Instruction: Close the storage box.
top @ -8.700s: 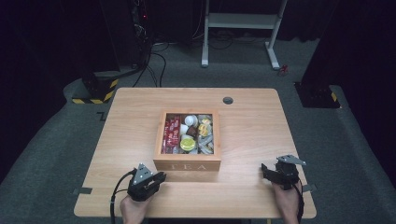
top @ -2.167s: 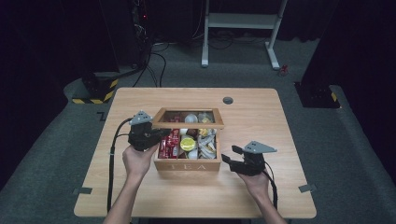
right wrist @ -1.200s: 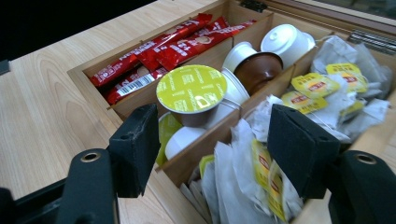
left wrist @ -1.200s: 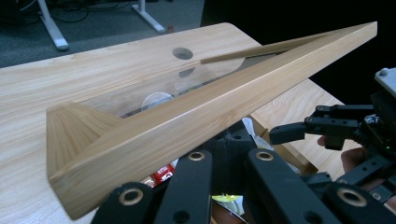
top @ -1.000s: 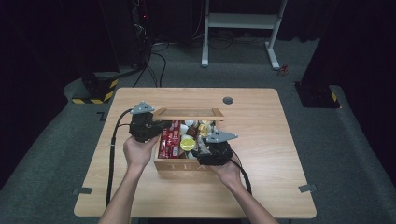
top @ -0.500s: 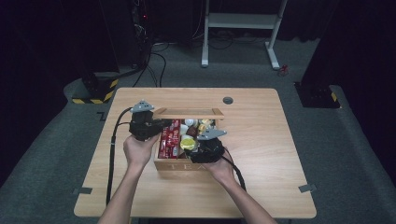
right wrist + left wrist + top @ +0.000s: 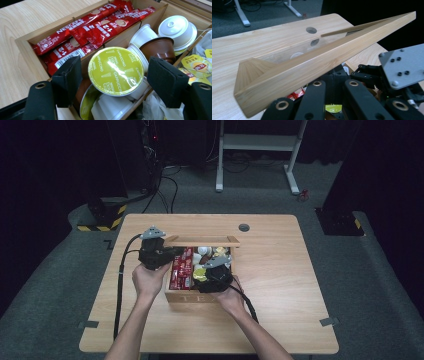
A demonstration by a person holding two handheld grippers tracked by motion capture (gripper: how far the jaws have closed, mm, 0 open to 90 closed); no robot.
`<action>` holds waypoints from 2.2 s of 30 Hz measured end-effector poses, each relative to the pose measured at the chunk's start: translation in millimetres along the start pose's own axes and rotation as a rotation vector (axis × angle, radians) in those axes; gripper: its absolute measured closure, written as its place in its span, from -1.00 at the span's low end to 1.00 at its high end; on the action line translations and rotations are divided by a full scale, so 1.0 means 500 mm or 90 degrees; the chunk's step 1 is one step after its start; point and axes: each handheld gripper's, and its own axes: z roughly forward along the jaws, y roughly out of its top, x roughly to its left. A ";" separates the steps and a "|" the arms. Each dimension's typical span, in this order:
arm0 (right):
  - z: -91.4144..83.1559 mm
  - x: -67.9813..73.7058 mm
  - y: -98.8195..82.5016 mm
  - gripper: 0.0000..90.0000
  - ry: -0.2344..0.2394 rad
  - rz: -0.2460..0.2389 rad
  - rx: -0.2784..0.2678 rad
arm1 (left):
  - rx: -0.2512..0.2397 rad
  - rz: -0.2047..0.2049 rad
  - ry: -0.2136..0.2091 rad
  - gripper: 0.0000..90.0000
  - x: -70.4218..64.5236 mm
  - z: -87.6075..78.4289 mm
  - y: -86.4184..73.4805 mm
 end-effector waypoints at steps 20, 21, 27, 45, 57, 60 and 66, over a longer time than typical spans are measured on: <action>0.010 0.008 0.003 -0.16 -0.030 -0.006 0.030 | 0.000 0.004 0.000 1.00 -0.001 0.001 -0.001; 0.010 0.008 0.003 -0.16 -0.030 -0.006 0.030 | 0.000 0.004 0.001 1.00 -0.001 0.001 -0.001; 0.001 0.003 0.001 -0.16 -0.029 0.002 0.015 | -0.003 -0.003 -0.004 1.00 -0.002 0.001 -0.003; -0.055 -0.023 -0.004 -0.16 -0.023 0.039 -0.021 | -0.003 -0.002 -0.009 1.00 -0.002 0.001 -0.005; -0.076 -0.039 -0.011 -0.15 -0.033 0.046 -0.031 | -0.004 0.001 -0.015 1.00 0.000 0.000 -0.007; -0.082 -0.042 -0.012 -0.15 -0.036 0.050 -0.032 | -0.005 0.001 -0.015 1.00 0.000 0.000 -0.007; -0.093 -0.050 -0.016 -0.15 -0.042 0.053 -0.035 | -0.004 0.001 -0.017 1.00 0.001 0.000 -0.008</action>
